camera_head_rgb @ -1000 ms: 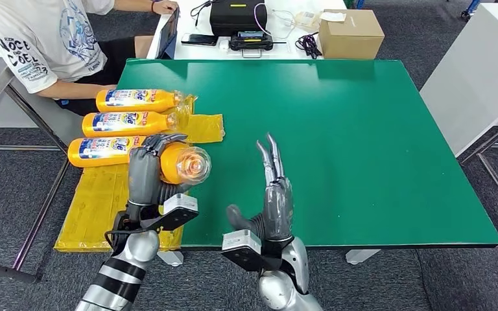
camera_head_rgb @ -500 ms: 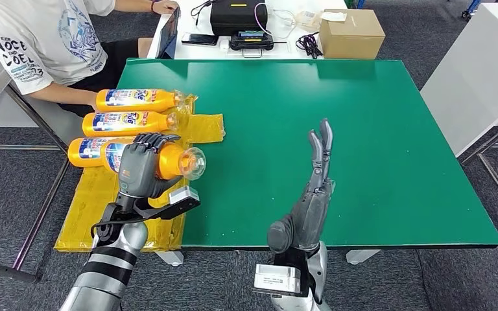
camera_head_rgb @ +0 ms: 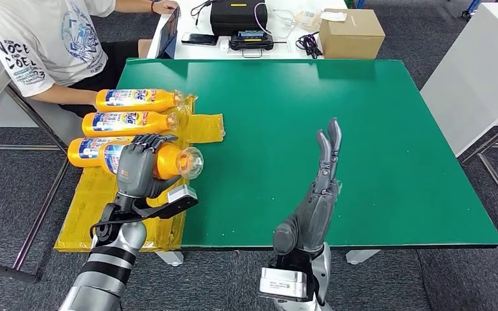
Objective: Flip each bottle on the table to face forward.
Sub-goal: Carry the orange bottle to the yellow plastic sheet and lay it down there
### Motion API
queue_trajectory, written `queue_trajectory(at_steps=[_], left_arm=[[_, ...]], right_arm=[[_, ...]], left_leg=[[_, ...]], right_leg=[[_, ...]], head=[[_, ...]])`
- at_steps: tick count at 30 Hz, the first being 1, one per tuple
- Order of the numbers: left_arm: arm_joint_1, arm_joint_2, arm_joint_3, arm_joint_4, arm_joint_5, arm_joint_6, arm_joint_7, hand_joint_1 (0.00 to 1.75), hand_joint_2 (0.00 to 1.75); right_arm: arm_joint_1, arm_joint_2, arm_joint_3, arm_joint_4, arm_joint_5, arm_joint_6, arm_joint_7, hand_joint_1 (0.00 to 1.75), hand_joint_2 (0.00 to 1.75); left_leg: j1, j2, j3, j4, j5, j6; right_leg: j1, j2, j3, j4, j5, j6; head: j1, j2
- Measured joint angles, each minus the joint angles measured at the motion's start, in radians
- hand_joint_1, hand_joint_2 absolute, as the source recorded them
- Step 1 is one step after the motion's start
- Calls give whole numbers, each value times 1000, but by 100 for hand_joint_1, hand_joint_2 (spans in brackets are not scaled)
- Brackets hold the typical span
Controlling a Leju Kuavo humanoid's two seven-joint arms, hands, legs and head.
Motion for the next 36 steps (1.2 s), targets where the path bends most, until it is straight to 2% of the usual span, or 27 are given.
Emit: queue_trajectory(at_steps=[11, 15, 17, 20, 22, 27, 36], left_arm=[[0, 0, 0, 5, 0, 0, 0, 175, 175], [-1, 1, 0, 6, -7, -6, 7, 175, 175], [-28, 31, -18, 60, -84, -62, 88, 175, 175], [-97, 123, -89, 252, -336, -171, 390, 175, 175], [-113, 170, -117, 350, -409, -179, 523, 175, 175], [-161, 214, -161, 465, -418, -183, 554, 175, 175], [-191, 232, -188, 515, -419, -190, 564, 175, 175]], right_arm=[[0, 0, 0, 0, 0, 0, 0, 0, 0], [1, 0, 0, 0, -3, 2, 3, 0, 175], [2, 0, -5, 6, -41, 29, 27, 0, 175], [11, 0, -28, 38, -121, 84, 58, 0, 175], [24, 0, -43, 54, -134, 94, 59, 0, 175], [31, 0, -54, 75, -132, 109, 67, 0, 175], [32, 0, -65, 95, -123, 116, 73, 0, 175]], left_leg=[[0, 0, 0, 0, 0, 0], [0, 0, 0, 0, 0, 0], [0, -1, 0, 0, 0, 0], [1, 5, 3, -1, -2, -3], [1, 12, 2, -1, -2, -4], [2, 4, 0, -1, 1, -3], [2, 4, 2, -1, 1, -3]], right_leg=[[0, 0, 0, 0, 0, 0], [0, 0, 0, 0, 0, 0], [0, 0, 1, 0, 0, 0], [1, 5, 1, 0, 1, -3], [1, 12, -4, 1, 4, -5], [2, 5, -2, 1, 2, -4], [2, 5, -1, 1, 3, -4]], head=[[0, 0], [0, 0], [1, 0], [2, 0], [0, 0], [0, 0], [-1, 0]])
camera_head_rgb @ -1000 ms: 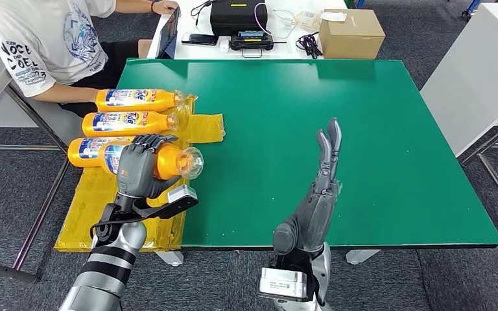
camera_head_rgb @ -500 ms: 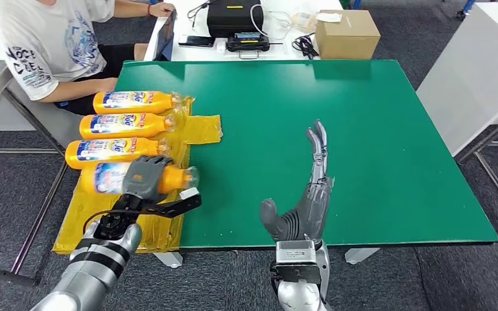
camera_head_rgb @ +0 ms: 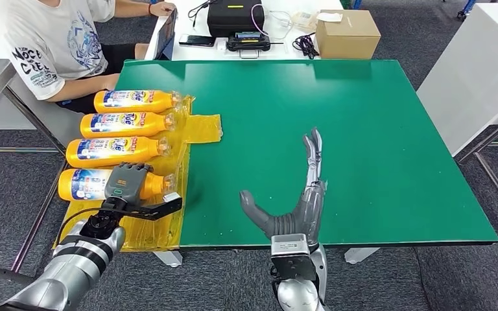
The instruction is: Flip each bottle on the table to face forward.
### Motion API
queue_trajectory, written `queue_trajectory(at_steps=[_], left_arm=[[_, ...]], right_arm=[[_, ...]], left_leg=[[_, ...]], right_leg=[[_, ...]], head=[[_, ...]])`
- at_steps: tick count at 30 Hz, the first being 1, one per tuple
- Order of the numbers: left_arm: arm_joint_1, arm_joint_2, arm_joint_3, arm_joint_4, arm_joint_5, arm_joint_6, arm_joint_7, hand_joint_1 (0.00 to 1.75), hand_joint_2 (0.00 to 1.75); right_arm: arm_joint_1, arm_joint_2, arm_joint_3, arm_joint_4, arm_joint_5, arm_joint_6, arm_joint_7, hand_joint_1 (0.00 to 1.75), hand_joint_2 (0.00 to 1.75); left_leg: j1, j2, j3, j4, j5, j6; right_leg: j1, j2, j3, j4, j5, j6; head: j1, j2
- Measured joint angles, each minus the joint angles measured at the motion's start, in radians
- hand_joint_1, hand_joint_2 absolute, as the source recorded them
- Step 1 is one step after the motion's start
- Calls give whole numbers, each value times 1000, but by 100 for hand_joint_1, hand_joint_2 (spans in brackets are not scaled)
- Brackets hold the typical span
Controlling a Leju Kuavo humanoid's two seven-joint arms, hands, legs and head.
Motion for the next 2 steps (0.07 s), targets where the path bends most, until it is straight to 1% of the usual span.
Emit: queue_trajectory(at_steps=[2], left_arm=[[-1, 1, 0, 3, 0, 1, 0, 175, 175]], right_arm=[[0, 0, -3, 2, 1, 1, 0, 0, 175]], left_leg=[[0, 0, 0, 0, 0, 0]], right_leg=[[0, 0, 0, 0, 0, 0]], head=[[0, 0]])
